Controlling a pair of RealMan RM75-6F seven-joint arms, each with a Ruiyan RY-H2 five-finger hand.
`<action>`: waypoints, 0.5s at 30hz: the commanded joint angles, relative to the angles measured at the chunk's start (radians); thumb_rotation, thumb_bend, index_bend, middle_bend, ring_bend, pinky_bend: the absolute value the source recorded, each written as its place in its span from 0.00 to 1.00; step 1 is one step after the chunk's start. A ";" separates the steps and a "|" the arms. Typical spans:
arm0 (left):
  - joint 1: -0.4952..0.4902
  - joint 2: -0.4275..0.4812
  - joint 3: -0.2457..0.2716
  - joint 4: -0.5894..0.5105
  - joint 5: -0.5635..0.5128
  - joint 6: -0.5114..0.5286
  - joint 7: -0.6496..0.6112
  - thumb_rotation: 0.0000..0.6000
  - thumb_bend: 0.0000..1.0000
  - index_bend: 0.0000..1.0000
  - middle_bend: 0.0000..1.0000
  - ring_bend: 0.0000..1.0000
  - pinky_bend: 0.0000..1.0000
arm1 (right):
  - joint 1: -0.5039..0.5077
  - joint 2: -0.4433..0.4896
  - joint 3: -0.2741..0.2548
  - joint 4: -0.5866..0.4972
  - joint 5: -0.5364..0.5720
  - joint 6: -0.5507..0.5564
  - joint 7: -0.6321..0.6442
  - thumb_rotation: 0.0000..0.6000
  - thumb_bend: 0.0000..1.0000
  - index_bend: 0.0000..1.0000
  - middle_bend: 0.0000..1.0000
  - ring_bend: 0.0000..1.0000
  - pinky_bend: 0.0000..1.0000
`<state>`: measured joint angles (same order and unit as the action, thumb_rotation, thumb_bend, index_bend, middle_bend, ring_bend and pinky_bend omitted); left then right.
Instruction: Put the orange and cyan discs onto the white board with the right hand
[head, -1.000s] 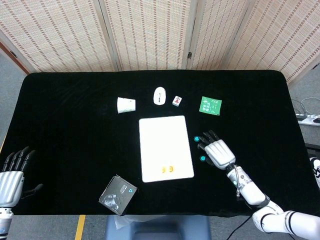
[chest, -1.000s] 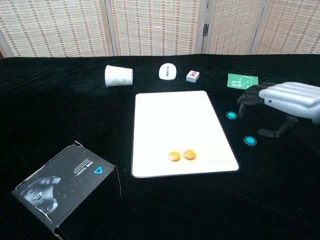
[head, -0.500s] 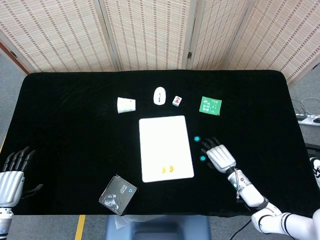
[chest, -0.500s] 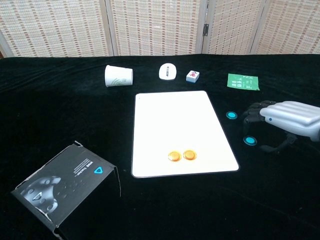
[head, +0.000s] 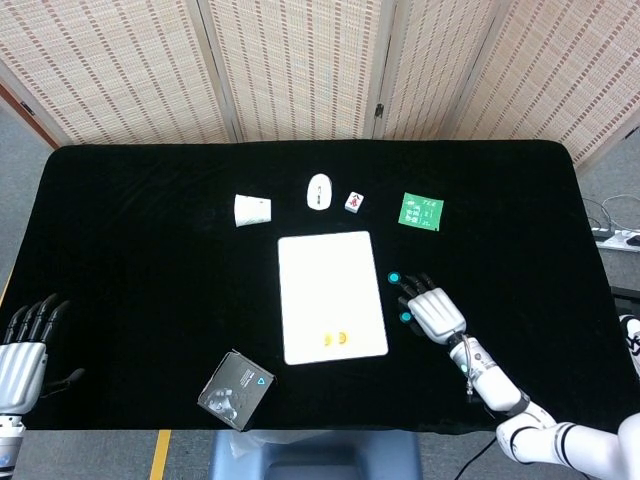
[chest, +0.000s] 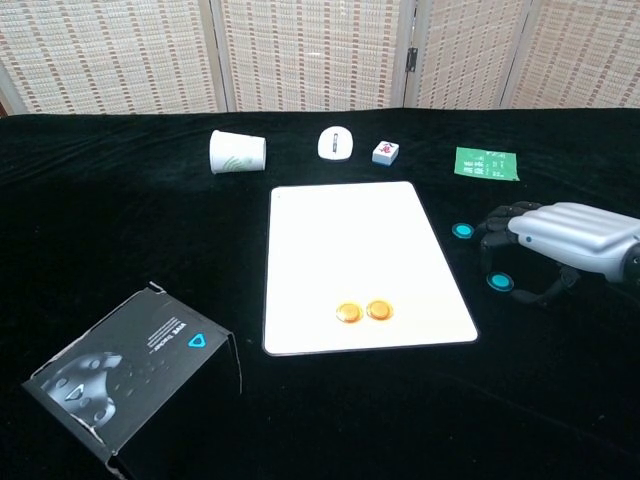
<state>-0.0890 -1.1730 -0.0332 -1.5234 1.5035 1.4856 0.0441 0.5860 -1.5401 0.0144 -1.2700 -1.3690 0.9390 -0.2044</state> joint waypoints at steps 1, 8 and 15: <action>0.000 -0.001 0.000 0.002 -0.001 -0.001 -0.001 1.00 0.16 0.06 0.00 0.01 0.00 | 0.001 -0.002 0.003 0.001 0.006 -0.007 -0.004 1.00 0.44 0.46 0.19 0.03 0.00; -0.001 -0.002 0.001 0.002 0.000 -0.001 -0.001 1.00 0.16 0.06 0.00 0.01 0.00 | -0.002 -0.010 0.010 0.010 0.009 -0.002 -0.012 1.00 0.45 0.50 0.20 0.03 0.00; 0.000 0.003 -0.001 -0.001 0.000 0.002 0.000 1.00 0.16 0.05 0.00 0.01 0.00 | -0.006 0.014 0.022 -0.014 -0.009 0.026 0.002 1.00 0.46 0.50 0.21 0.03 0.00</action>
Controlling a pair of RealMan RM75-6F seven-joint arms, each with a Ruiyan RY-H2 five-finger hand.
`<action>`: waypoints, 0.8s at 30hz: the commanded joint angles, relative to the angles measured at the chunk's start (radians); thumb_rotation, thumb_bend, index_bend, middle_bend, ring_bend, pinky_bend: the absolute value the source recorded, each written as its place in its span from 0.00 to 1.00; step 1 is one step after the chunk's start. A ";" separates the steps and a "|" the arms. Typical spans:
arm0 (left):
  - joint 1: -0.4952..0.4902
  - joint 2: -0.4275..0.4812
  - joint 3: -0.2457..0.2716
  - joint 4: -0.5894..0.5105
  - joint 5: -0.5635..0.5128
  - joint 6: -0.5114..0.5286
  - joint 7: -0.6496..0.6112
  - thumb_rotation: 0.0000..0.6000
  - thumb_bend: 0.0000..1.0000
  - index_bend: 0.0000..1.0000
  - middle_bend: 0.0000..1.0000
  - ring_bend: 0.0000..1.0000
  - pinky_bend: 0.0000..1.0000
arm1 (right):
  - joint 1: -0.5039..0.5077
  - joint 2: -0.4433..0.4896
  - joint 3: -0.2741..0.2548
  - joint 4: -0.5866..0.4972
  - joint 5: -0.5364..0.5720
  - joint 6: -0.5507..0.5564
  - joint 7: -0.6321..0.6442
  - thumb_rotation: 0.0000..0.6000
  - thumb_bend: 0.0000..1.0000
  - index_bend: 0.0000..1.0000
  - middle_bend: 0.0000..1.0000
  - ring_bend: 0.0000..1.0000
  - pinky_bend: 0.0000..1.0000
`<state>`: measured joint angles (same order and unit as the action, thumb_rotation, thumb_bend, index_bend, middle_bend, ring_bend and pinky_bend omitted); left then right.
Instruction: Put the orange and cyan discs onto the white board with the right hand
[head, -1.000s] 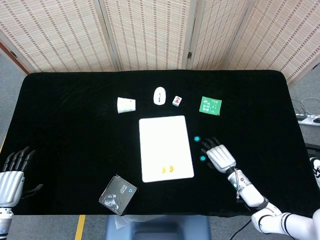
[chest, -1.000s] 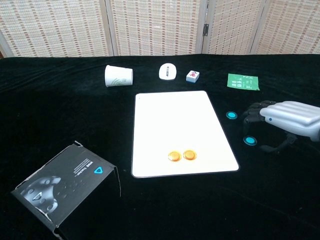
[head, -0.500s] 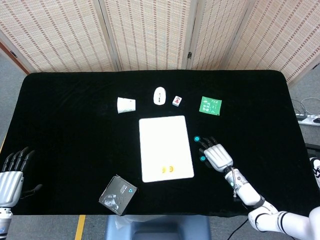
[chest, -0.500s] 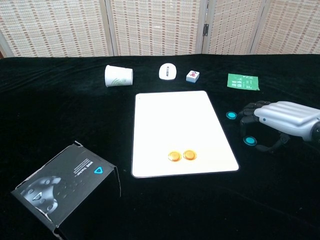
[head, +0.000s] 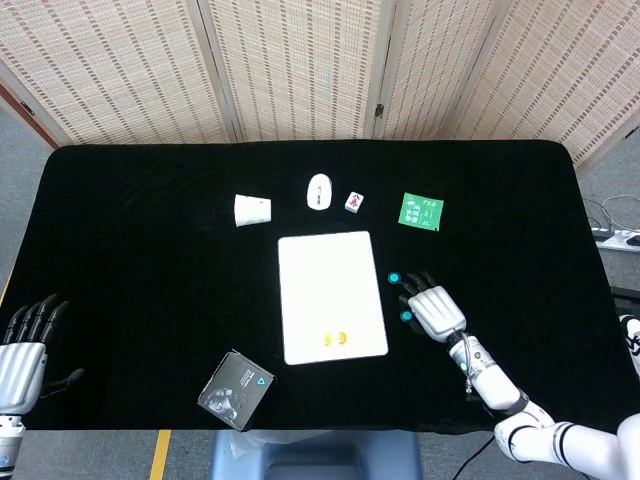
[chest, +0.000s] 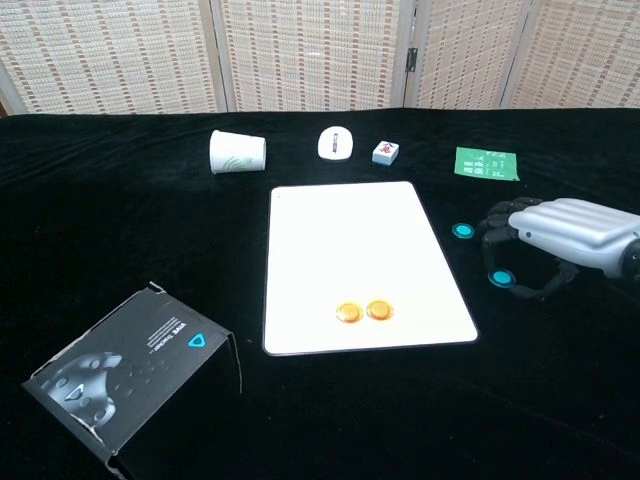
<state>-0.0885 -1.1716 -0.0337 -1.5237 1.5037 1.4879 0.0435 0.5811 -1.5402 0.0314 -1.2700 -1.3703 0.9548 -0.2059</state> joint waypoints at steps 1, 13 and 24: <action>0.000 0.002 0.000 -0.002 0.000 -0.001 0.002 1.00 0.16 0.05 0.00 0.01 0.00 | -0.001 0.023 0.007 -0.024 -0.011 0.014 0.006 1.00 0.45 0.50 0.21 0.03 0.00; 0.001 0.006 0.001 -0.019 0.007 0.007 0.012 1.00 0.16 0.05 0.00 0.01 0.00 | 0.121 -0.015 0.096 -0.131 0.029 -0.082 -0.069 1.00 0.46 0.50 0.20 0.04 0.00; 0.015 0.006 0.005 0.000 -0.006 0.013 -0.004 1.00 0.16 0.05 0.00 0.01 0.00 | 0.238 -0.154 0.170 -0.054 0.144 -0.158 -0.173 1.00 0.45 0.50 0.19 0.04 0.00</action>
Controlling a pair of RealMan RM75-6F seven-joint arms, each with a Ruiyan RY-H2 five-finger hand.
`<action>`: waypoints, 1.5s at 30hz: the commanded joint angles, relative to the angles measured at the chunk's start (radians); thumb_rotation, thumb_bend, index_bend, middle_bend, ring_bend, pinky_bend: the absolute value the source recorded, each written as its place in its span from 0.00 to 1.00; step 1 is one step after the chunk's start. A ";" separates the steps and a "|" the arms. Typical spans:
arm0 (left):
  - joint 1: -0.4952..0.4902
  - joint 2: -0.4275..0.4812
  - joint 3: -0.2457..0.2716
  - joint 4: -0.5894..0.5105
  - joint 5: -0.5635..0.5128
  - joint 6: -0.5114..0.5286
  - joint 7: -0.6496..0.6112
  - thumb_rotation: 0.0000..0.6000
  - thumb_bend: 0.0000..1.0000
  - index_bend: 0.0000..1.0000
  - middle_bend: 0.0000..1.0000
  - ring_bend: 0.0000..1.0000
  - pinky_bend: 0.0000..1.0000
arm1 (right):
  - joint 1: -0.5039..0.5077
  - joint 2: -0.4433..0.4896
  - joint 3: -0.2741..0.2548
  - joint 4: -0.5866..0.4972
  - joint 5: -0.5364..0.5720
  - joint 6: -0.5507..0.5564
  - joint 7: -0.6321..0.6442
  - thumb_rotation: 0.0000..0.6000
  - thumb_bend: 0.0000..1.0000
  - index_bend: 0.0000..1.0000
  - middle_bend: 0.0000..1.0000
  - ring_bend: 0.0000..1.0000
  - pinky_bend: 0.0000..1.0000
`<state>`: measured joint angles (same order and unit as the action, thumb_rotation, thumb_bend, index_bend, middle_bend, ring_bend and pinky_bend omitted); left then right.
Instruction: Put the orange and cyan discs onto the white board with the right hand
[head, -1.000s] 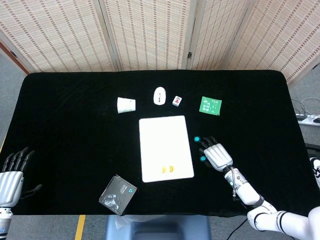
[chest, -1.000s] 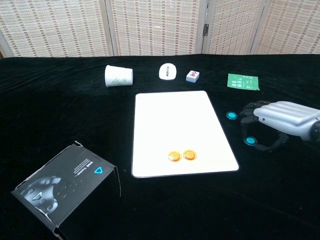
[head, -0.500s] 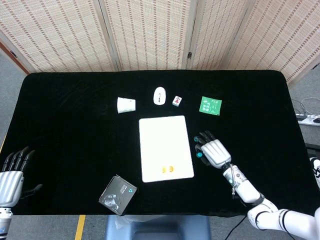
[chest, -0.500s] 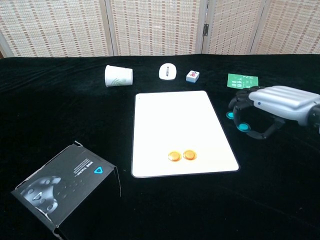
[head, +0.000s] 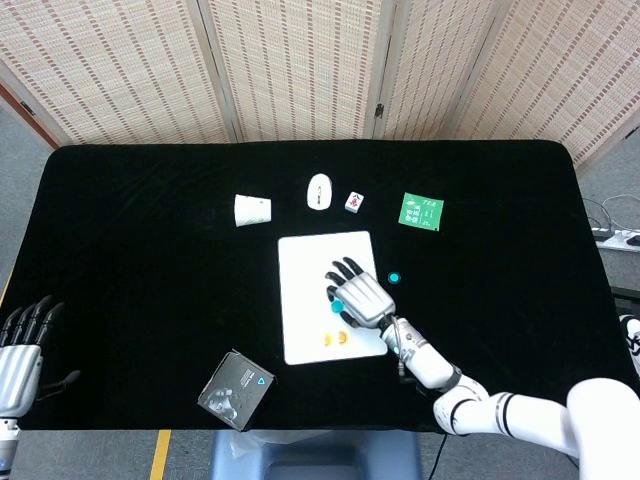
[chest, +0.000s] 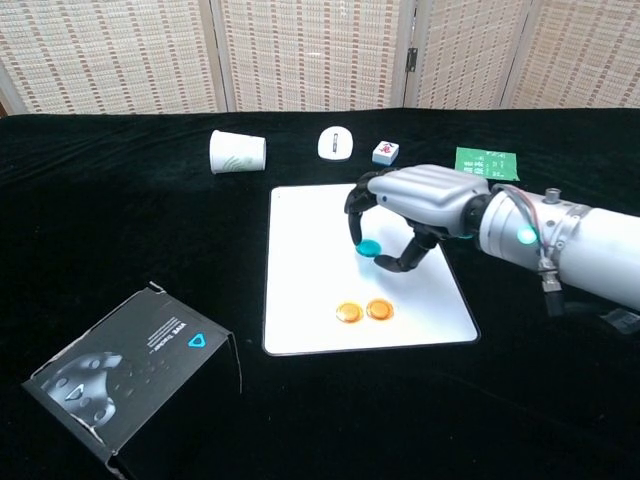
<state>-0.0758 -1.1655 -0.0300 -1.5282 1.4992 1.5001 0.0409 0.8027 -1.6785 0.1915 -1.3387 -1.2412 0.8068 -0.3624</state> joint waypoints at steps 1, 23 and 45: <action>0.003 -0.001 0.001 0.007 -0.003 0.000 -0.004 1.00 0.16 0.05 0.00 0.01 0.00 | 0.027 -0.027 0.015 0.028 0.027 -0.018 -0.026 1.00 0.45 0.50 0.19 0.04 0.00; 0.001 -0.012 -0.002 0.035 -0.008 -0.010 -0.023 1.00 0.16 0.04 0.00 0.01 0.00 | 0.024 0.019 0.009 0.068 0.110 0.030 -0.028 1.00 0.45 0.24 0.16 0.02 0.00; -0.004 -0.001 0.003 -0.010 0.011 -0.008 0.013 1.00 0.16 0.04 0.00 0.01 0.00 | -0.038 0.031 -0.045 0.237 0.135 -0.009 0.072 1.00 0.46 0.37 0.17 0.02 0.00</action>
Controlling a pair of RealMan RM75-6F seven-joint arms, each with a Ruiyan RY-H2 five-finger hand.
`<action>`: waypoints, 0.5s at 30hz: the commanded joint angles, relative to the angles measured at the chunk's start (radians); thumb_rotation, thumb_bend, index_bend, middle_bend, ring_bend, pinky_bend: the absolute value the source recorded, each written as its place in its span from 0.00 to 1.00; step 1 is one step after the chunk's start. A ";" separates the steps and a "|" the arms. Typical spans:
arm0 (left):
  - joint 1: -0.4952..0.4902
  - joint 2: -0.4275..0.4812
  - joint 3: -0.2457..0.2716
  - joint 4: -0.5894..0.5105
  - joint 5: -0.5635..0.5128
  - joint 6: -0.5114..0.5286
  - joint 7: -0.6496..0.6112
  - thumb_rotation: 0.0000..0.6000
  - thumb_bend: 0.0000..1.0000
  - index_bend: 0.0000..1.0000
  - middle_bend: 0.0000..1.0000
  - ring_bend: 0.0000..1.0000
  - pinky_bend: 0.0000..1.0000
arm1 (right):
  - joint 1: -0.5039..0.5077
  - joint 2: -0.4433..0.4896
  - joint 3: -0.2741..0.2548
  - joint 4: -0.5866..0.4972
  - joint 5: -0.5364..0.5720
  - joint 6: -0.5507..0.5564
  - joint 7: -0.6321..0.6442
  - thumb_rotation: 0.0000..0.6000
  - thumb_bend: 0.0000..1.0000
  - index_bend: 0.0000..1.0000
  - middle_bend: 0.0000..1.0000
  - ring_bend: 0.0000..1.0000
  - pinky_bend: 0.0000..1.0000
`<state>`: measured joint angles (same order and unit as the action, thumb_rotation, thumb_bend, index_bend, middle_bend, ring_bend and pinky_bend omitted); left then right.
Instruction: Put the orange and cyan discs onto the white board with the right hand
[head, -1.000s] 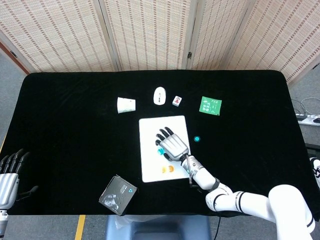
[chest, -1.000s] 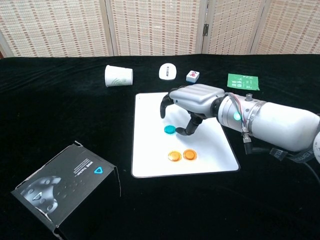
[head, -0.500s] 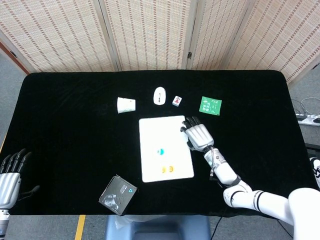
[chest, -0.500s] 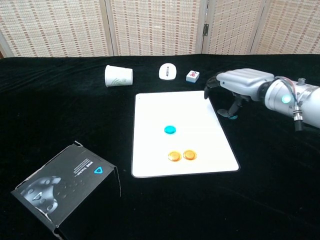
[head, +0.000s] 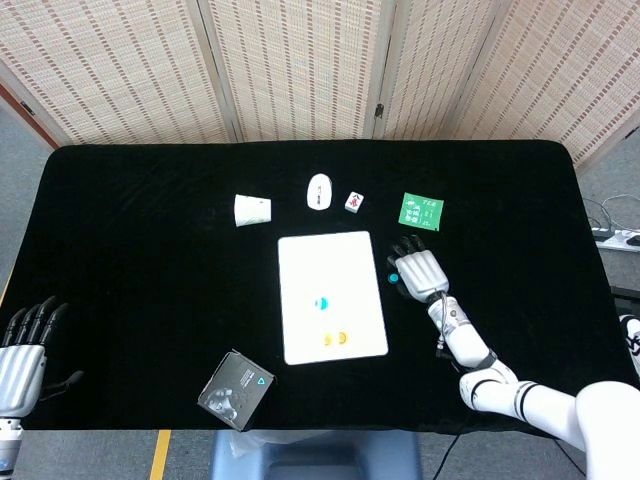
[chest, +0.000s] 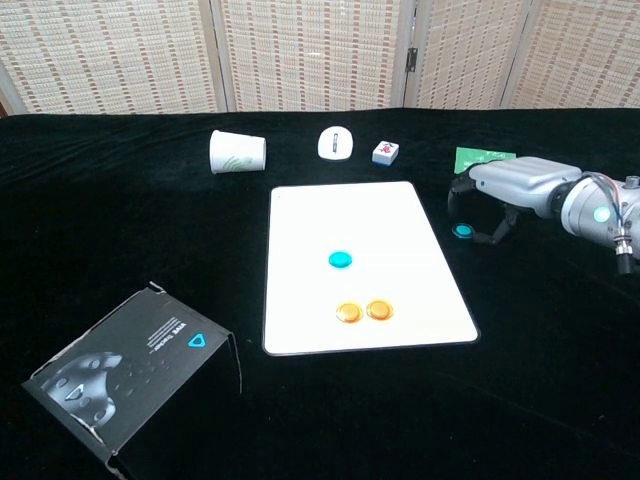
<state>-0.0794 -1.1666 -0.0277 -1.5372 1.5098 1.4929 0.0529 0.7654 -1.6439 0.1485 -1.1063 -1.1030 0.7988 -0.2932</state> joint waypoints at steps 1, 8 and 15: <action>-0.001 0.000 0.000 -0.001 0.000 -0.001 0.002 1.00 0.16 0.04 0.00 0.01 0.00 | -0.001 -0.006 -0.003 0.009 -0.006 -0.002 0.005 1.00 0.46 0.37 0.17 0.02 0.00; -0.001 0.000 -0.001 0.001 -0.004 -0.003 0.000 1.00 0.16 0.04 0.00 0.01 0.00 | 0.006 -0.022 0.001 0.035 -0.004 -0.013 0.002 1.00 0.46 0.38 0.17 0.02 0.00; 0.002 -0.002 0.000 0.011 -0.010 -0.005 -0.007 1.00 0.16 0.04 0.00 0.01 0.00 | 0.008 -0.038 0.001 0.054 -0.003 -0.017 -0.008 1.00 0.46 0.41 0.18 0.03 0.00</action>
<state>-0.0777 -1.1687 -0.0280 -1.5255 1.5000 1.4881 0.0452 0.7733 -1.6802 0.1489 -1.0545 -1.1066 0.7815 -0.2991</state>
